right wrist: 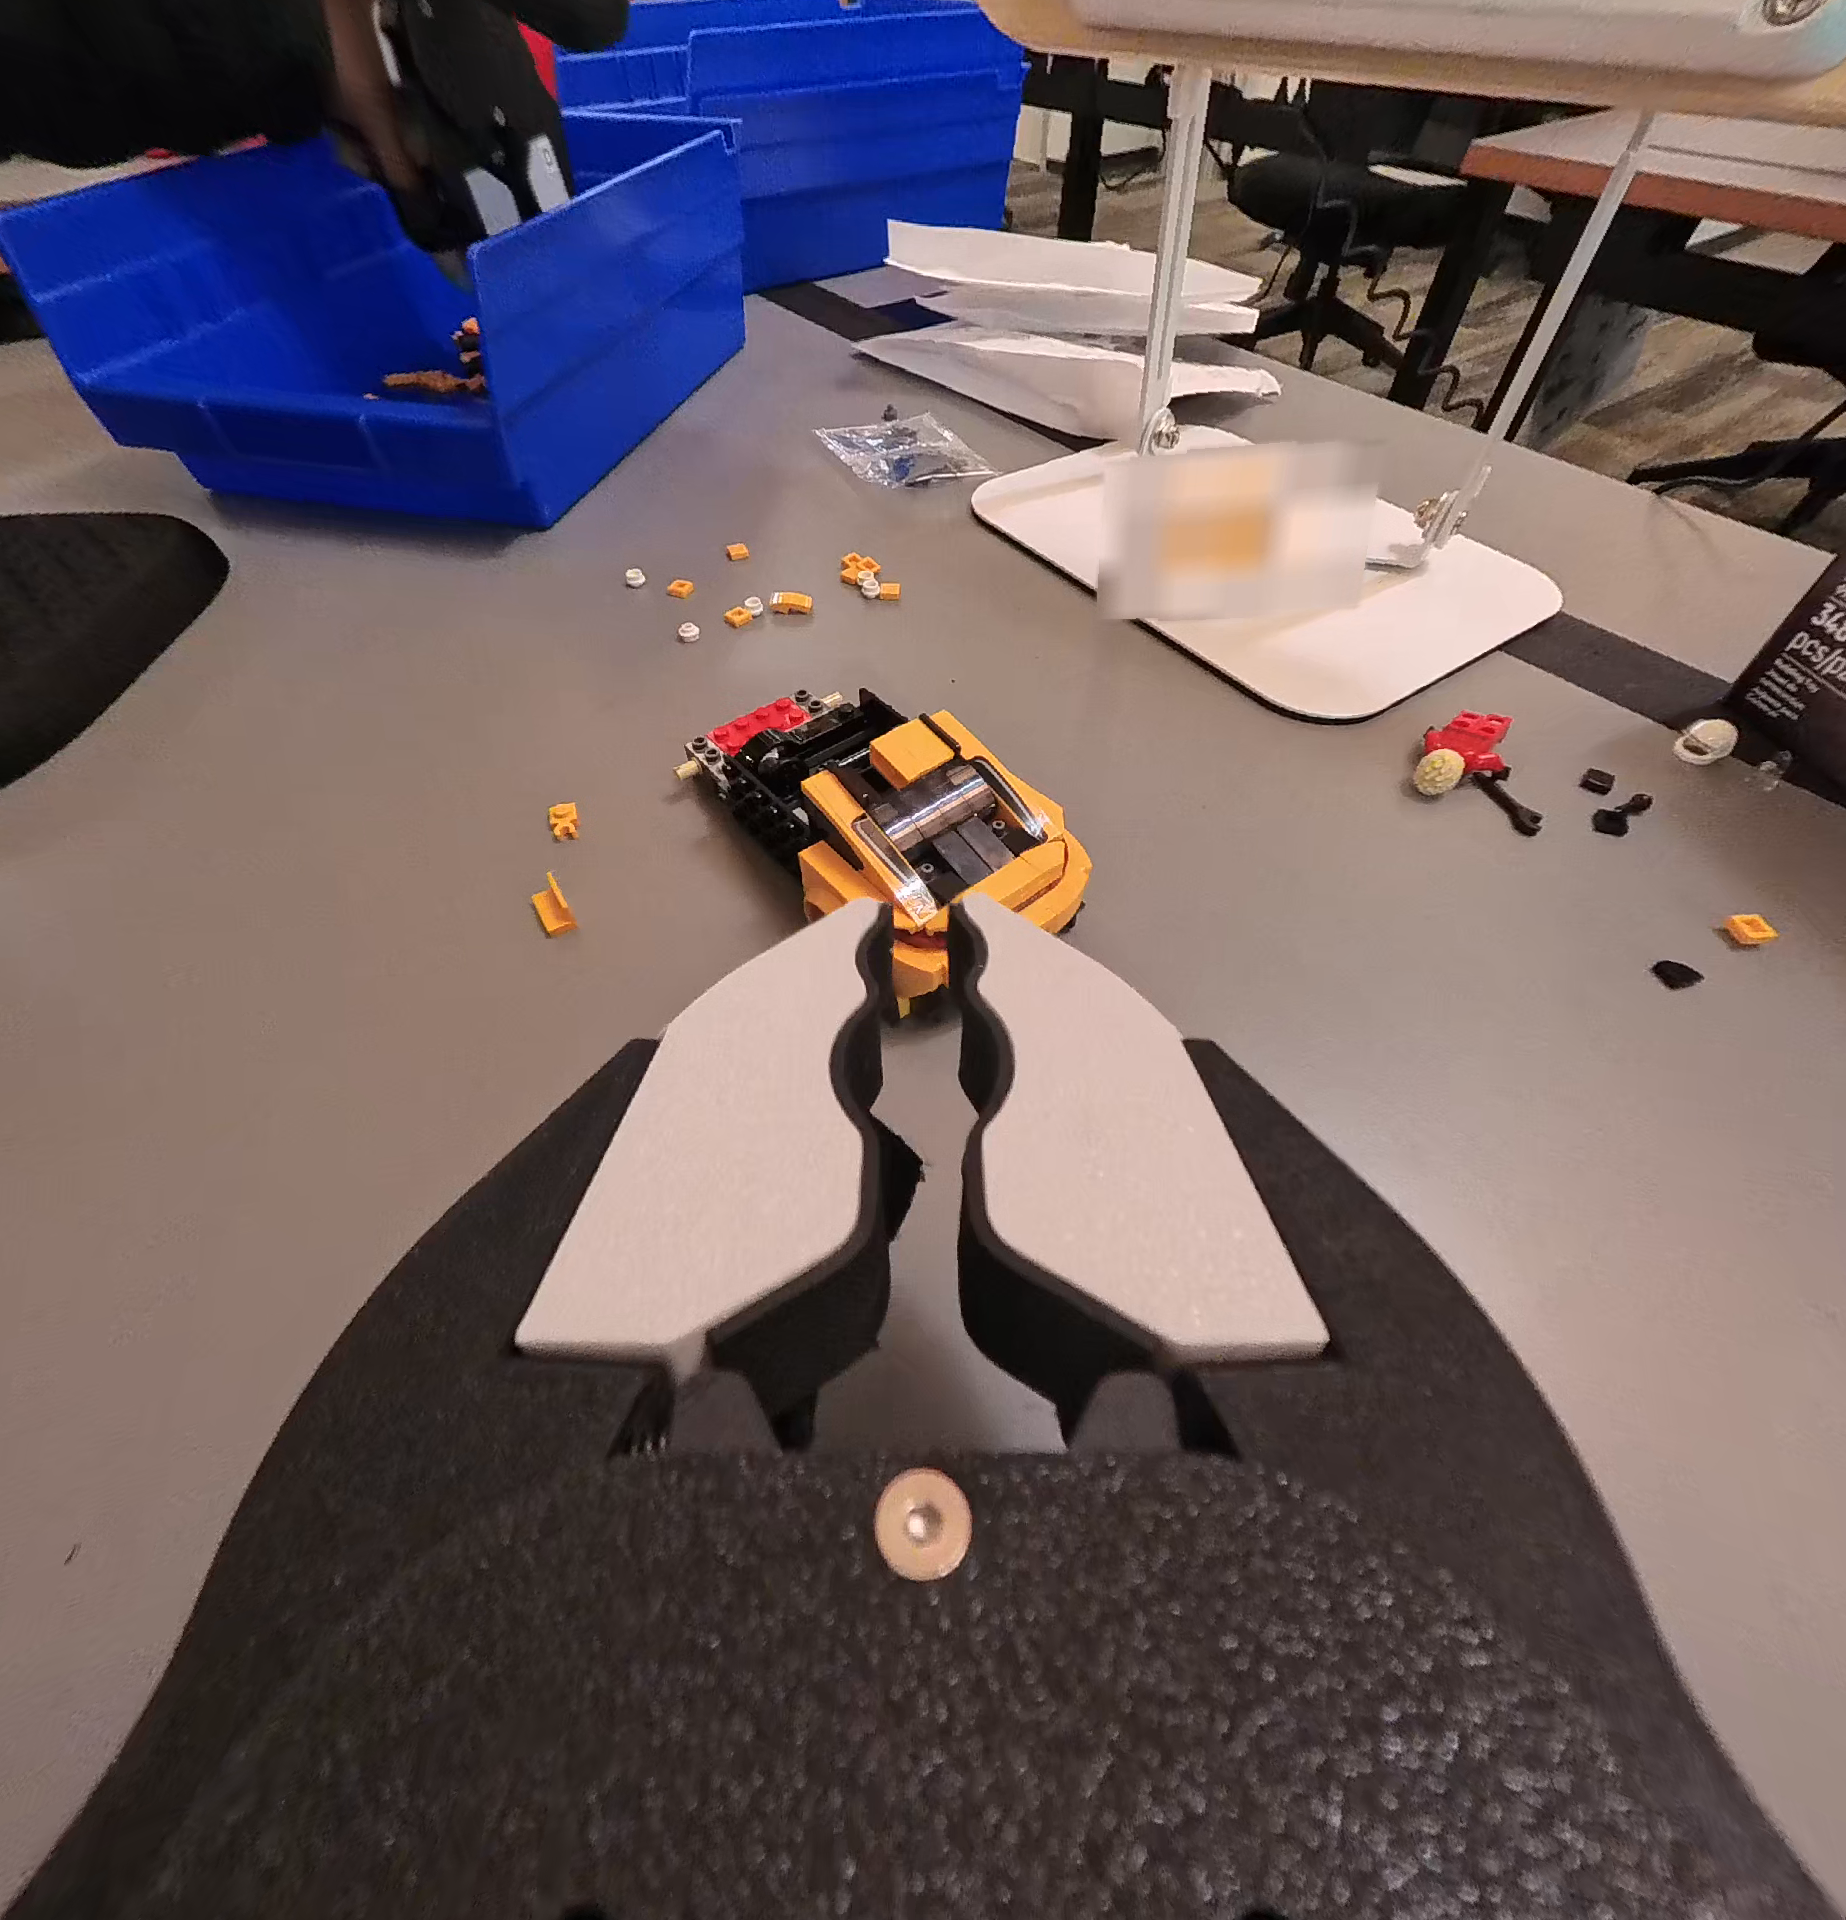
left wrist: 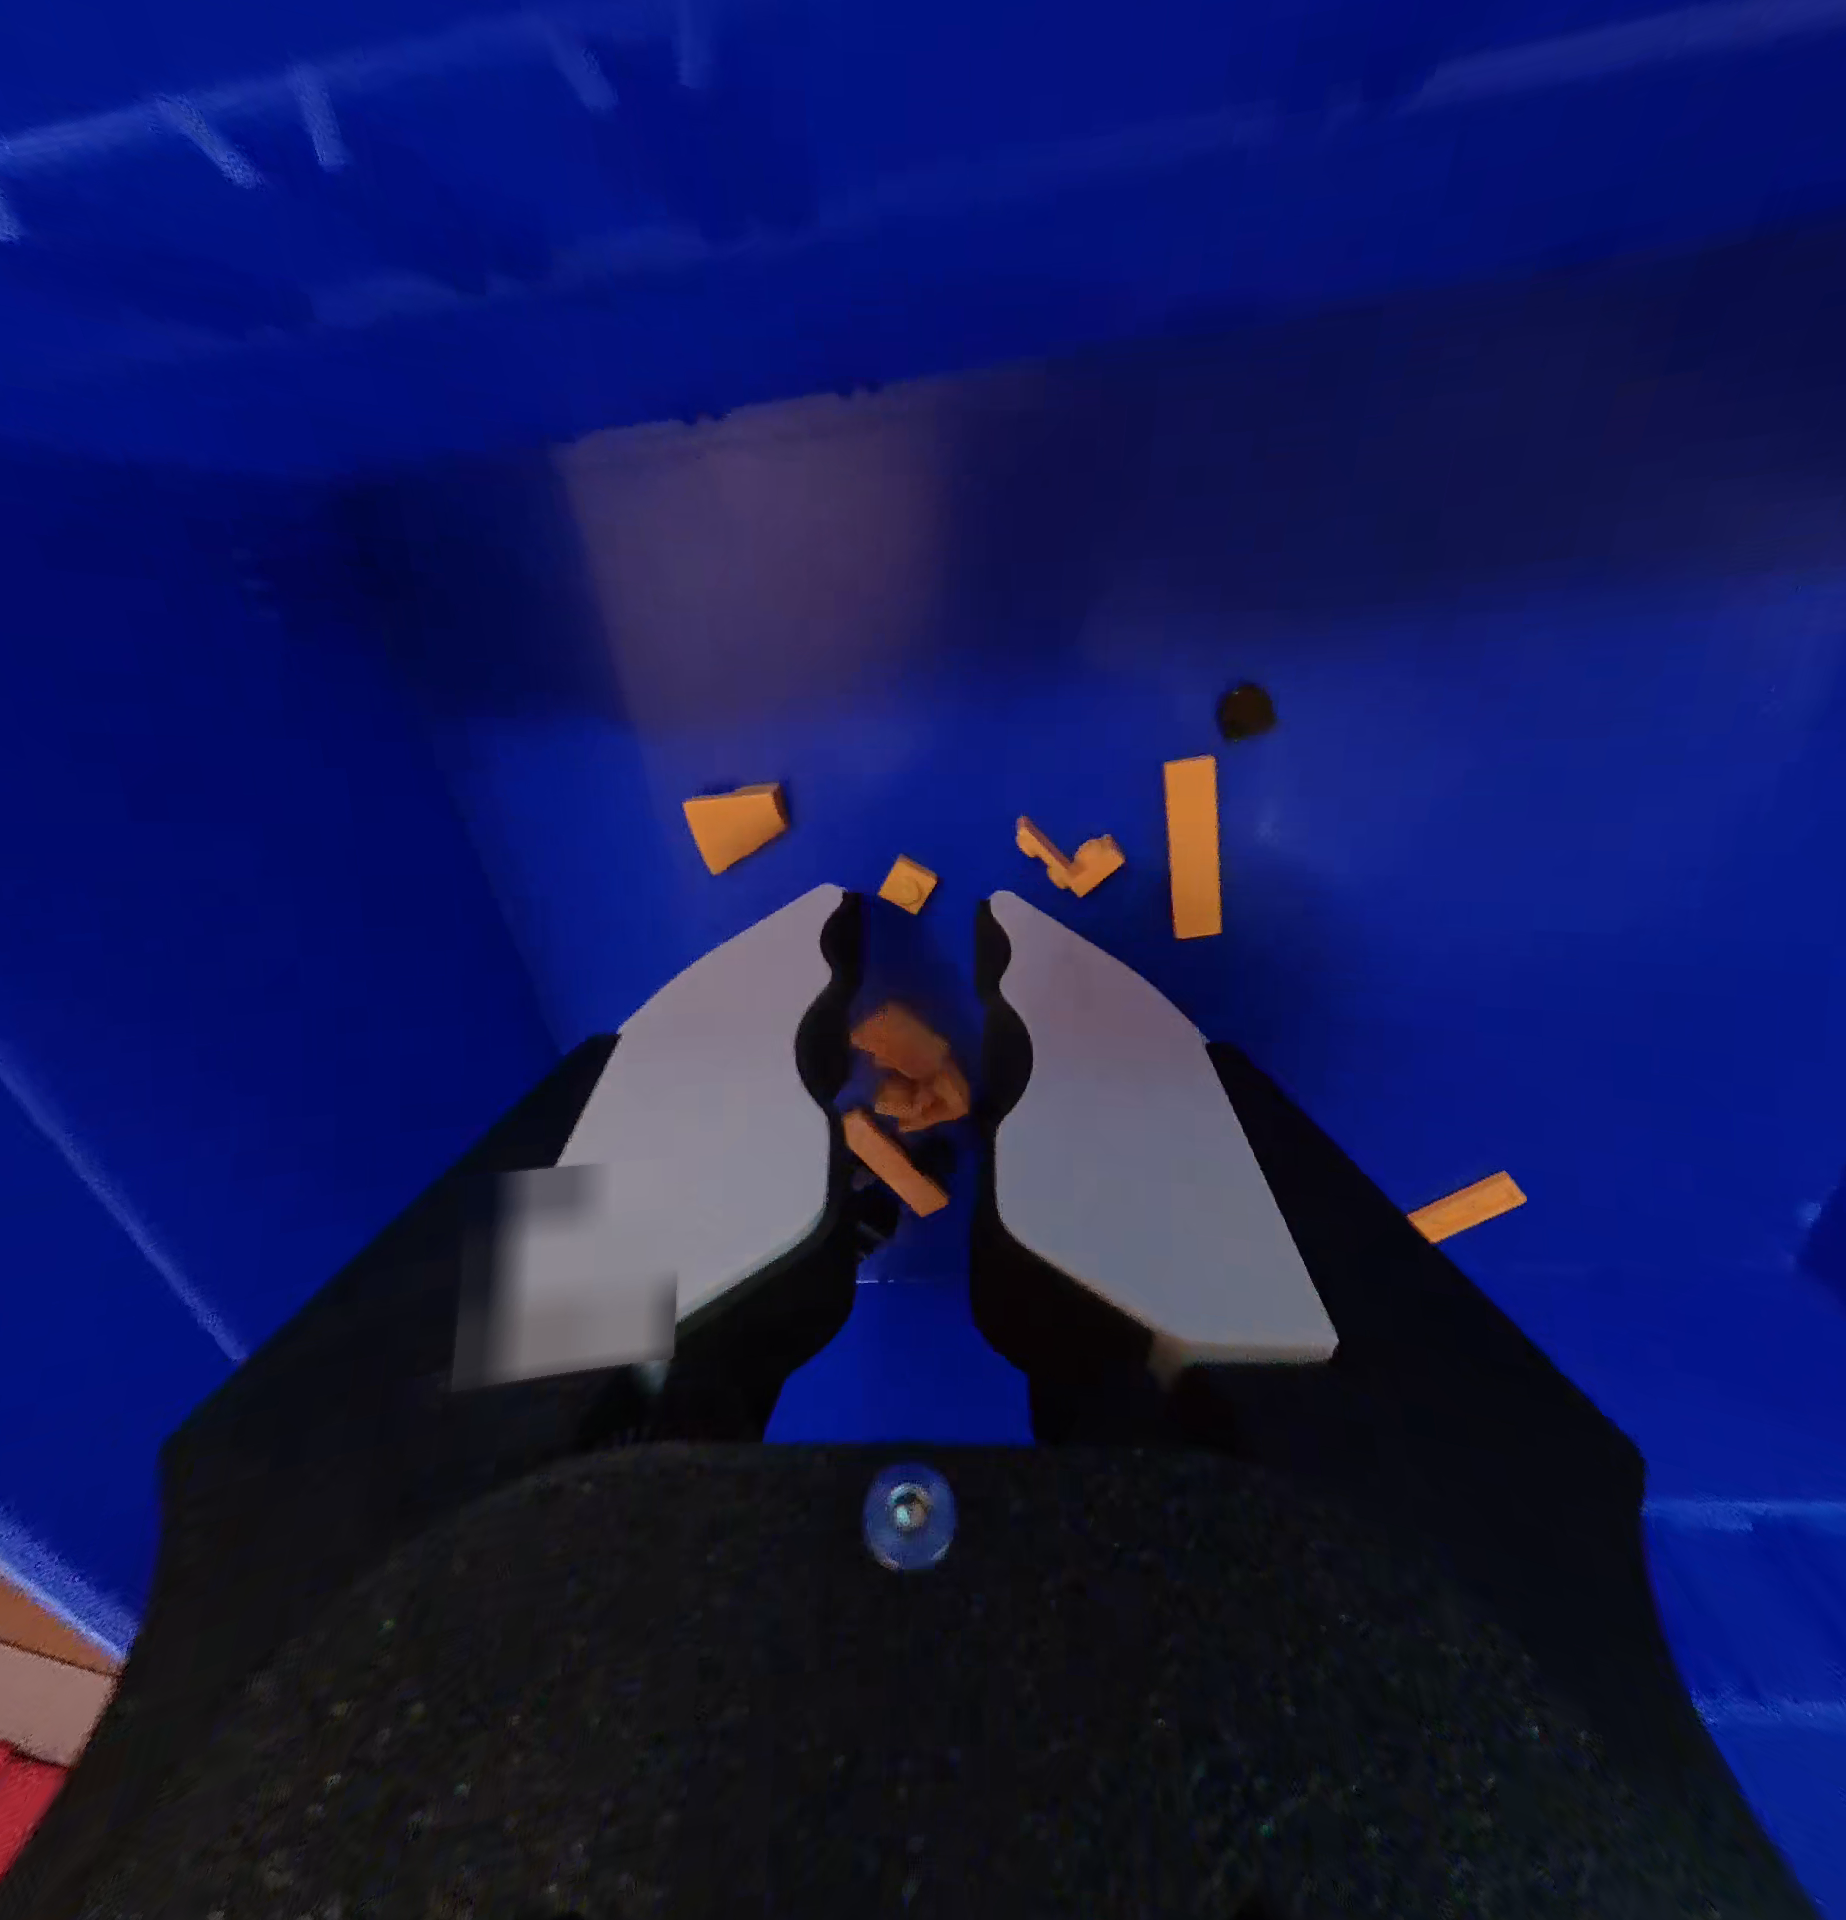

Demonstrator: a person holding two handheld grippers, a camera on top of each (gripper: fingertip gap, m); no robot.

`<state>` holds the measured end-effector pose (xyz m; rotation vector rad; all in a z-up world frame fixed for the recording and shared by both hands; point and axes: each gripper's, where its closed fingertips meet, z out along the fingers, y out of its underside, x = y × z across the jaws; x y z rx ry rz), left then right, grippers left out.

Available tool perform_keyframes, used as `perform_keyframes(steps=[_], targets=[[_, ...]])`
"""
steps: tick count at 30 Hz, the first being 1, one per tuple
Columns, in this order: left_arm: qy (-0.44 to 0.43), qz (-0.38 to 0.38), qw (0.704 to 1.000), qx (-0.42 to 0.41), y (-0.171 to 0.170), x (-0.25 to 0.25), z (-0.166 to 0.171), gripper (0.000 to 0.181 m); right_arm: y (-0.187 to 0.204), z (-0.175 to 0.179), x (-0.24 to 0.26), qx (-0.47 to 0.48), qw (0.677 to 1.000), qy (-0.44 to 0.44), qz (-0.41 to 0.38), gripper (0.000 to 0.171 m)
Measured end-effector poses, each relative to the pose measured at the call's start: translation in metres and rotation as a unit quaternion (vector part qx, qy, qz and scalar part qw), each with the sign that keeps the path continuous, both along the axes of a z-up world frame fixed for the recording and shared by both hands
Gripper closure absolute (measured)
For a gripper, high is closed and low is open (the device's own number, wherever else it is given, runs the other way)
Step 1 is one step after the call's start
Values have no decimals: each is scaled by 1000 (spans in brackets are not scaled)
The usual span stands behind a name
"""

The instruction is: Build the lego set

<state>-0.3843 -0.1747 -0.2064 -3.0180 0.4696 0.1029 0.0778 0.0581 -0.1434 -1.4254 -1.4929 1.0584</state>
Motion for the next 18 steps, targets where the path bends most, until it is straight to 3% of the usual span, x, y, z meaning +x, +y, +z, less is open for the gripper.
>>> perform_keyframes(steps=[5,7,11,15,18], targets=[[-23,-3,1000,-6,2,-3,-5,160,0,-4,-1,-1,1000,-8,1,162],[-50,2,999,-7,2,1,-6,173,0,-4,-1,-1,1000,-9,1,162],[-60,3,998,-6,1,11,-1,173,0,-3,0,1,1000,-6,1,162],[-71,-49,989,124,32,62,60,174,-1,0,0,0,1000,-1,4,162],[-84,-117,971,189,53,139,106,173,-3,2,0,4,1000,2,7,162]])
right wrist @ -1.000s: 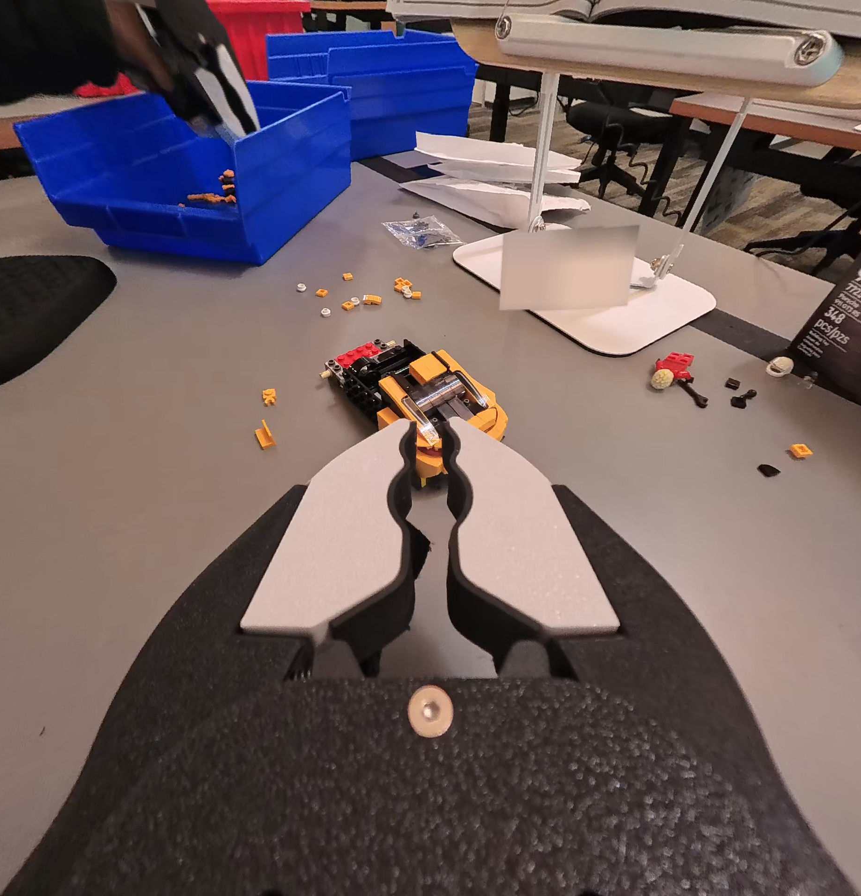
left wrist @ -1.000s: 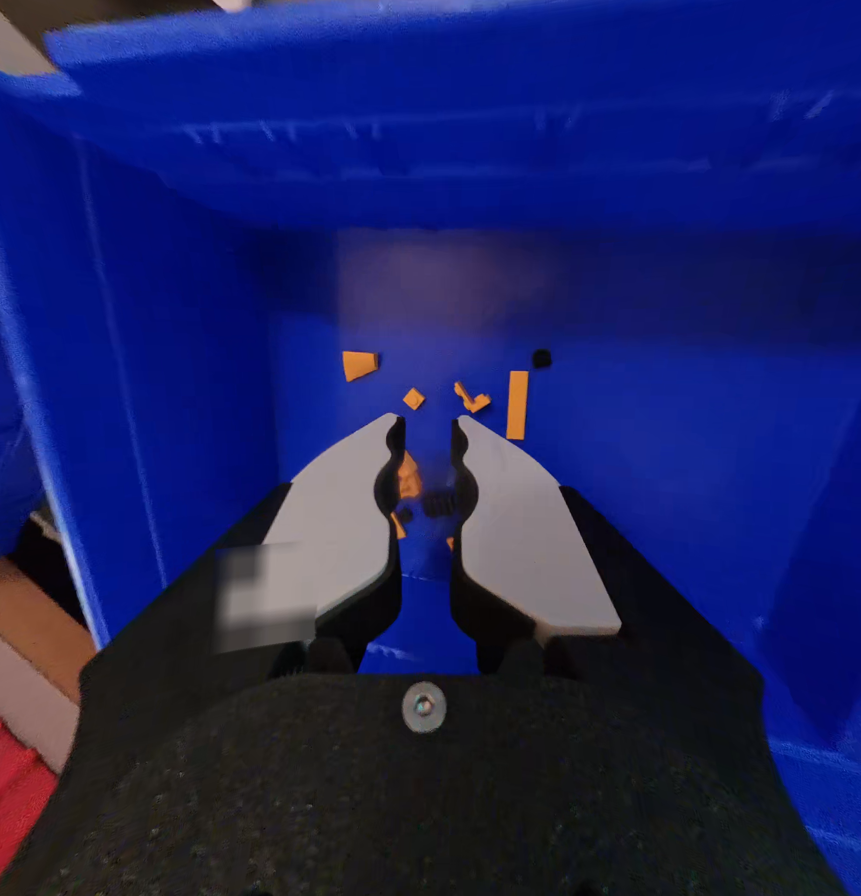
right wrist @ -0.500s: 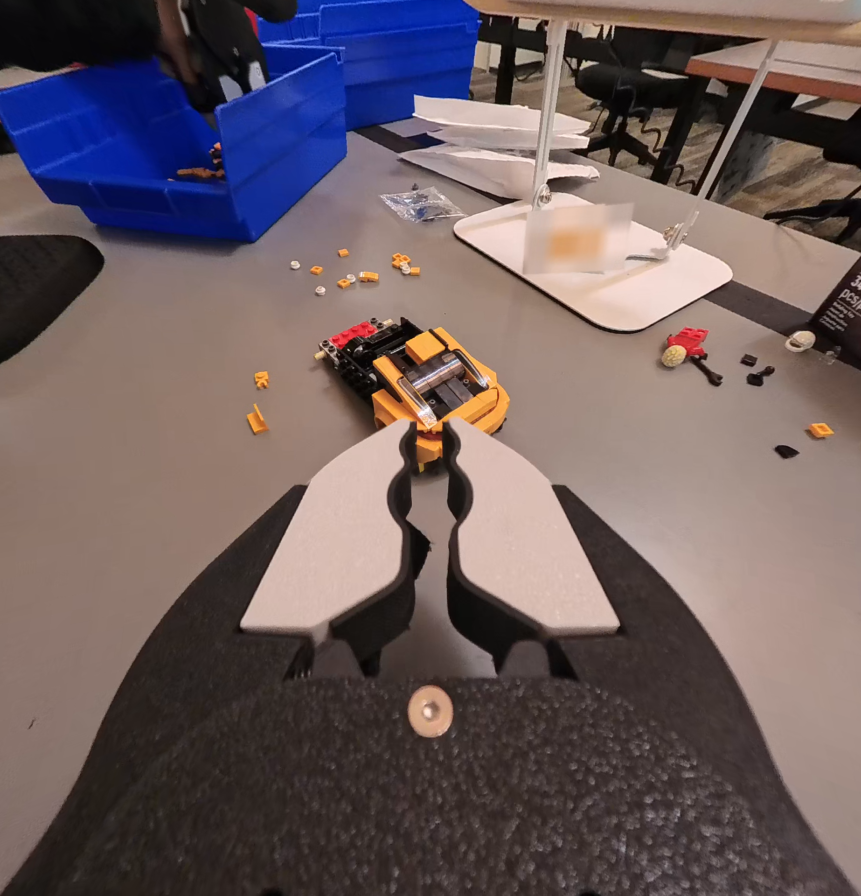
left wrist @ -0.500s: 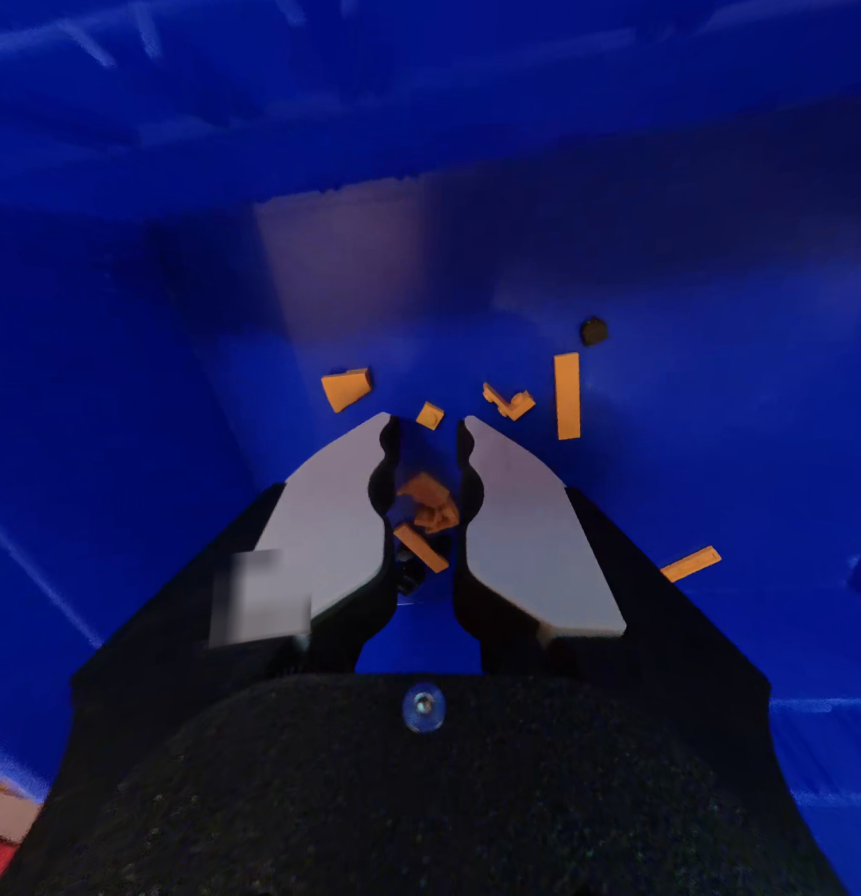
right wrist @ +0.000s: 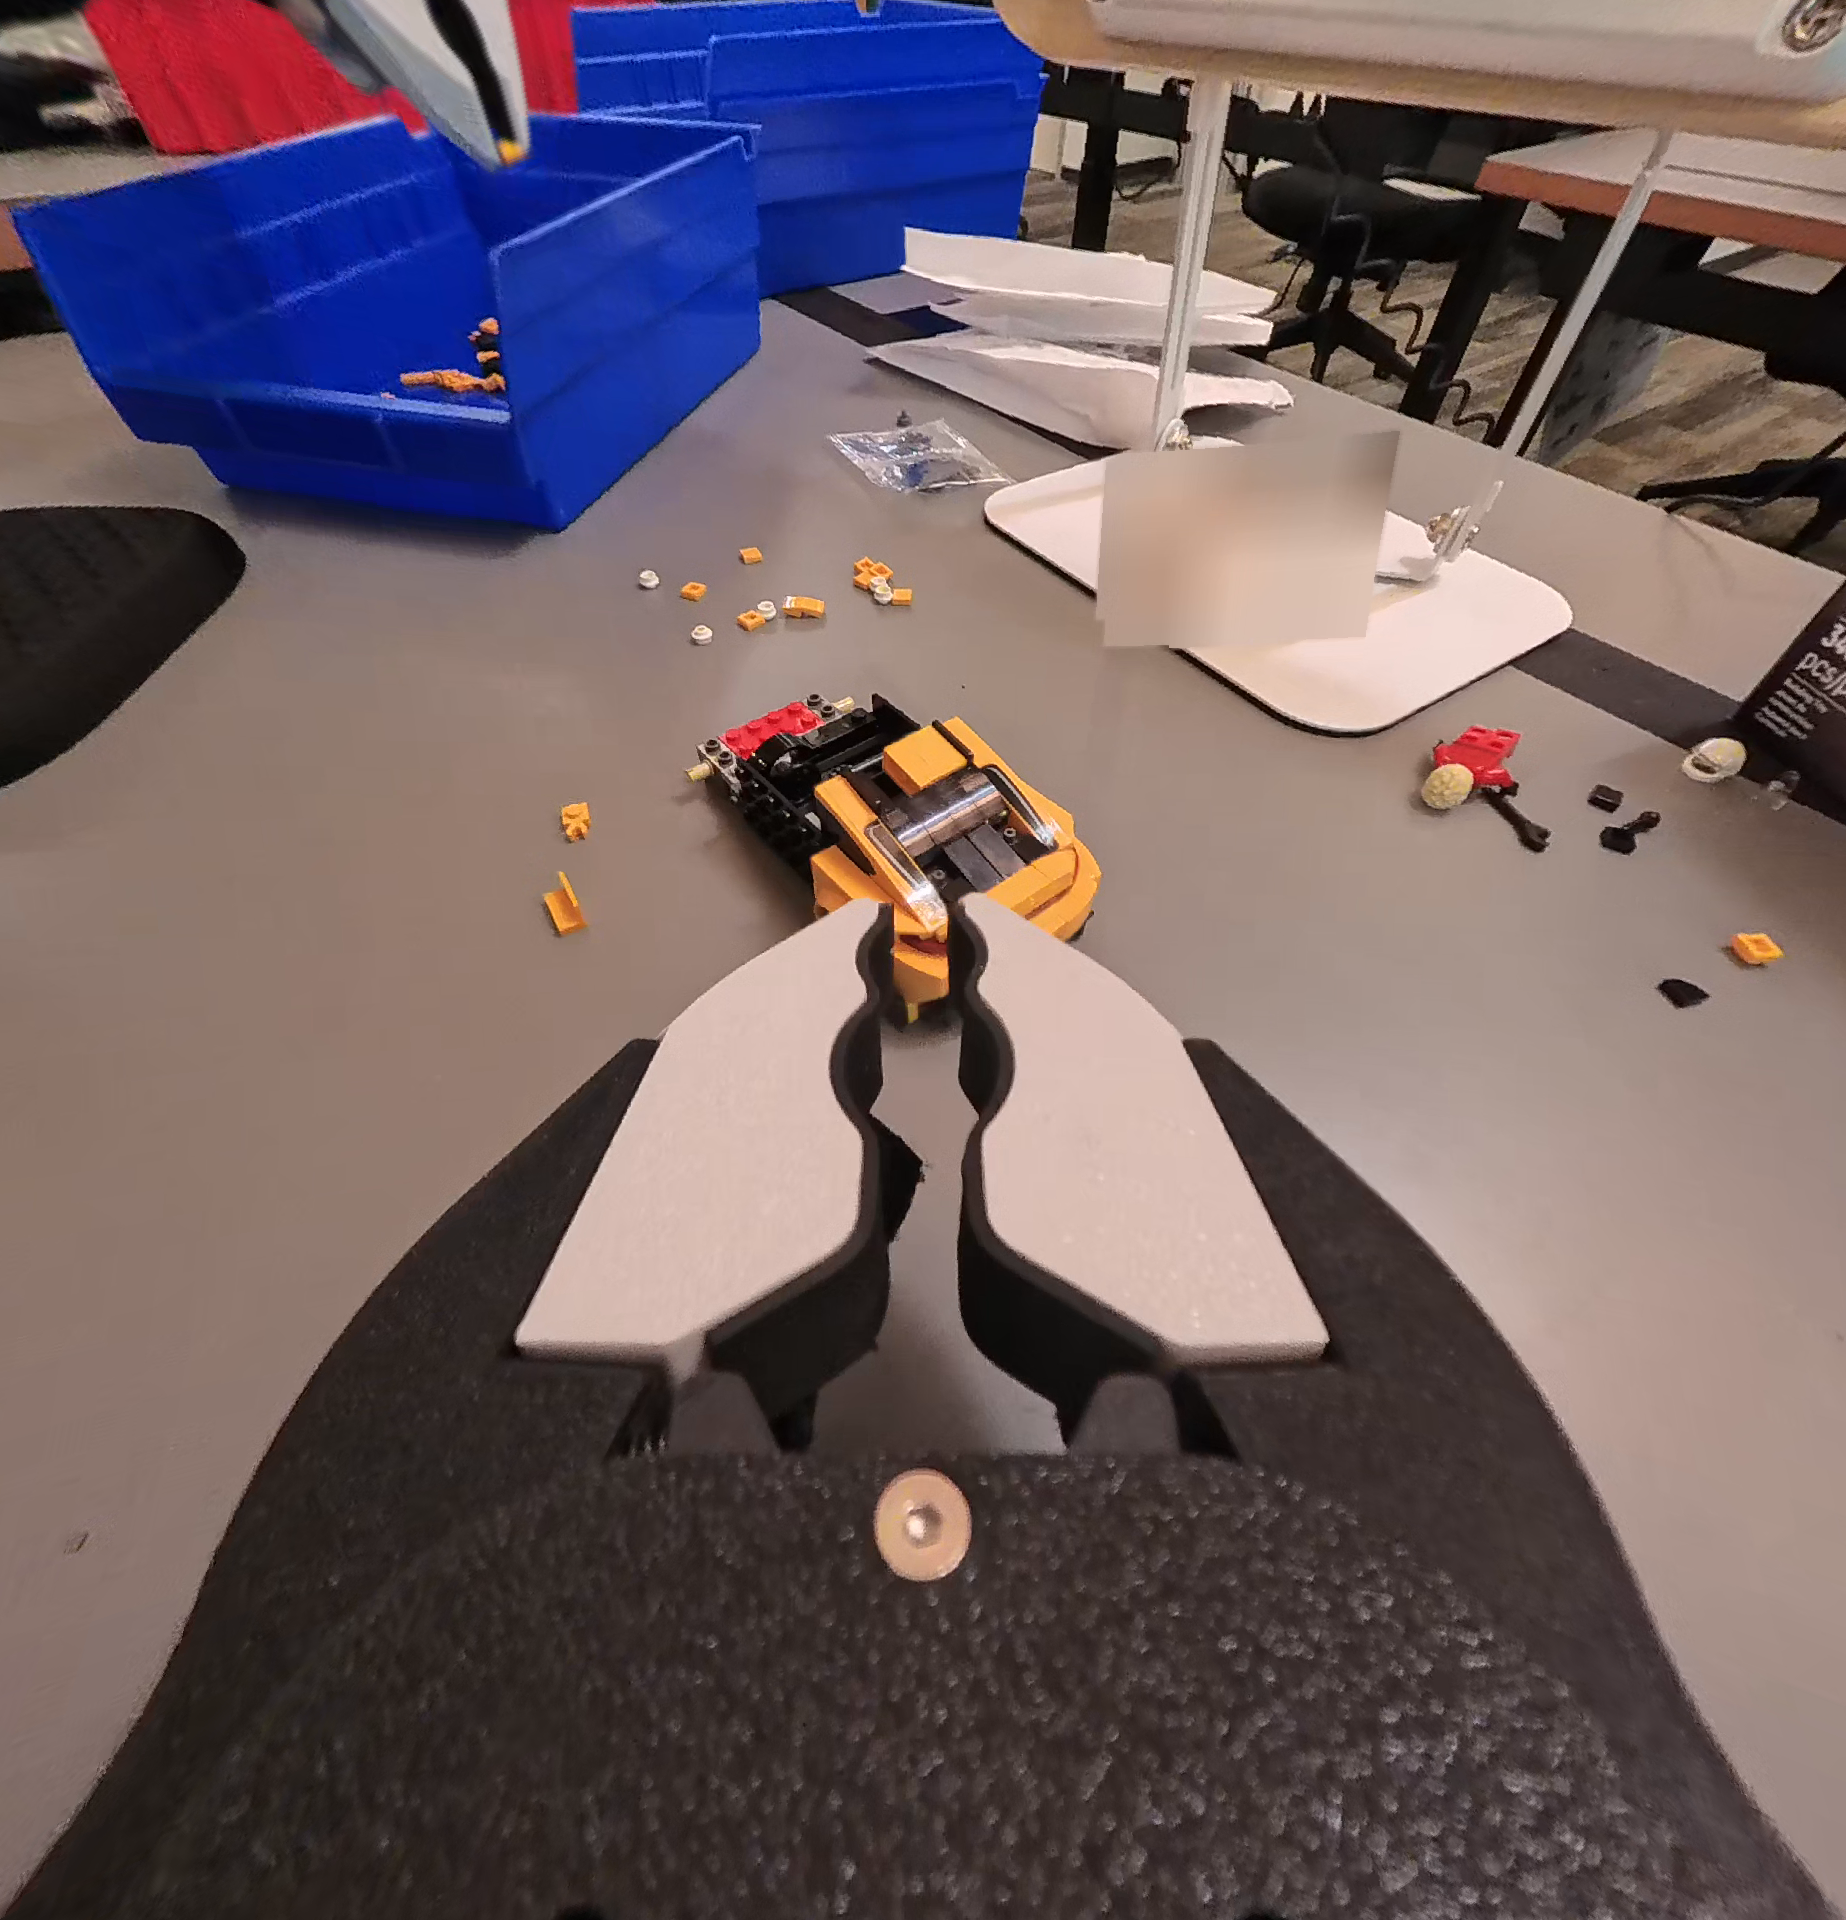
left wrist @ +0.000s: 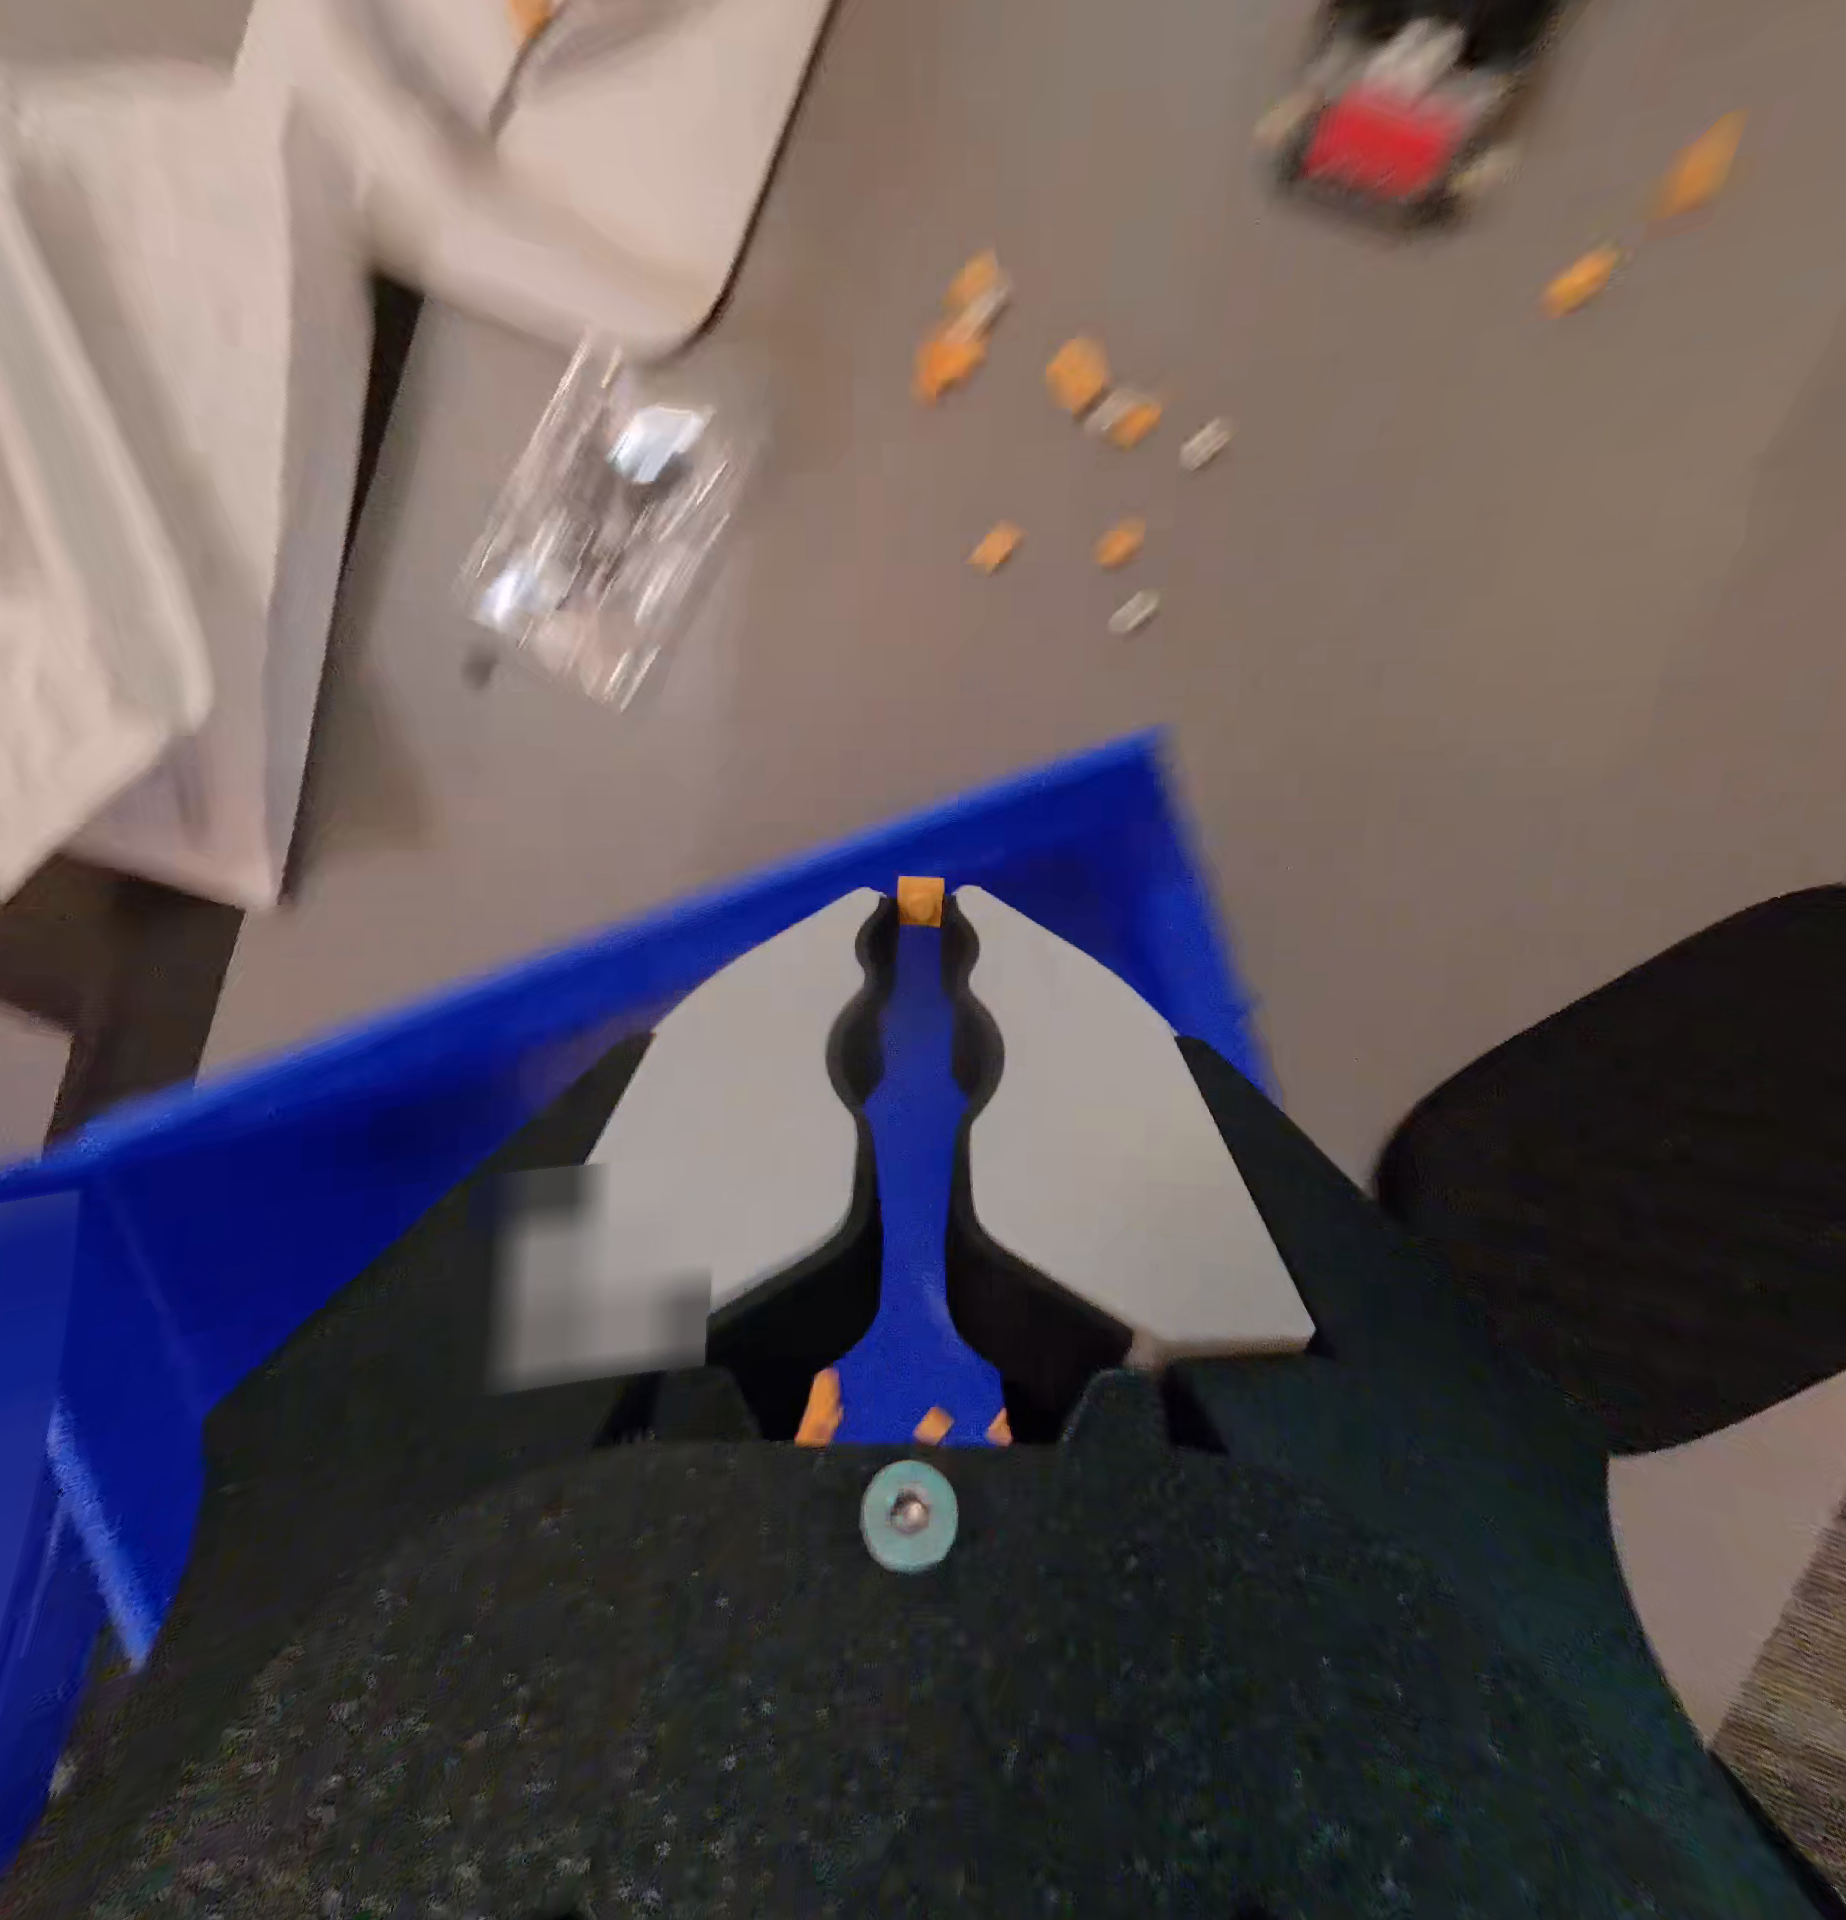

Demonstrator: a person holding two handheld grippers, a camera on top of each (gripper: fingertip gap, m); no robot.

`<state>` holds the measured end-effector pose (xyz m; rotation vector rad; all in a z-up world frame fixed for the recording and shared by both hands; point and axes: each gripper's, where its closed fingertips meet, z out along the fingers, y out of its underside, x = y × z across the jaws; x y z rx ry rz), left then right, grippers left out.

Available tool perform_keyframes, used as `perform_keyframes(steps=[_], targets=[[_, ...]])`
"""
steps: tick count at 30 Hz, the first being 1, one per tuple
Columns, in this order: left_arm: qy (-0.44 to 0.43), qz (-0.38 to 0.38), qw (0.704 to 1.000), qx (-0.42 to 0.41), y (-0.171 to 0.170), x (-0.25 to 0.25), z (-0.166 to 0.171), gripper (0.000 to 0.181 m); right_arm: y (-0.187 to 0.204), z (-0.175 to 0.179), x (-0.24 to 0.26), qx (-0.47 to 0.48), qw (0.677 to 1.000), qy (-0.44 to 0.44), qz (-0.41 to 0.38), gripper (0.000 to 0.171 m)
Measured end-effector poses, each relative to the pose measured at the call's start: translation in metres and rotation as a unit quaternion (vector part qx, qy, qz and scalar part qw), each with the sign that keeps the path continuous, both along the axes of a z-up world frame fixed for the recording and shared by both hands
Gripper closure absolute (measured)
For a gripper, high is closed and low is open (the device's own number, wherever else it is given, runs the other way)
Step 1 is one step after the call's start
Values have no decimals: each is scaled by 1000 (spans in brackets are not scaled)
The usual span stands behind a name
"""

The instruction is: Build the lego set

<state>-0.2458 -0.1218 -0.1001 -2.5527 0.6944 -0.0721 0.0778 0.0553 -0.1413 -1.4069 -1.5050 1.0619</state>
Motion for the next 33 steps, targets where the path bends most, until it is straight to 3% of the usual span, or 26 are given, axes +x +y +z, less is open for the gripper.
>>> perform_keyframes(steps=[3,7,10,18,24,29,33], targets=[[-6,-75,997,7,12,92,8,174,-1,4,1,6,1000,7,0,162],[-12,-147,988,-40,23,193,-38,174,0,7,3,7,1000,13,-3,162],[-7,-187,979,-80,30,233,-77,174,0,5,3,7,1000,11,-4,162],[1,-222,969,-111,46,266,-113,174,-4,4,3,11,1000,4,6,162],[-18,-222,971,-83,47,268,-111,157,-6,-2,1,11,1000,-8,12,162],[-69,-187,980,-27,48,264,-99,159,-10,-7,-1,10,1000,-13,23,162],[-80,-191,978,-30,39,271,-110,156,-20,-15,-5,22,998,-29,45,162]])
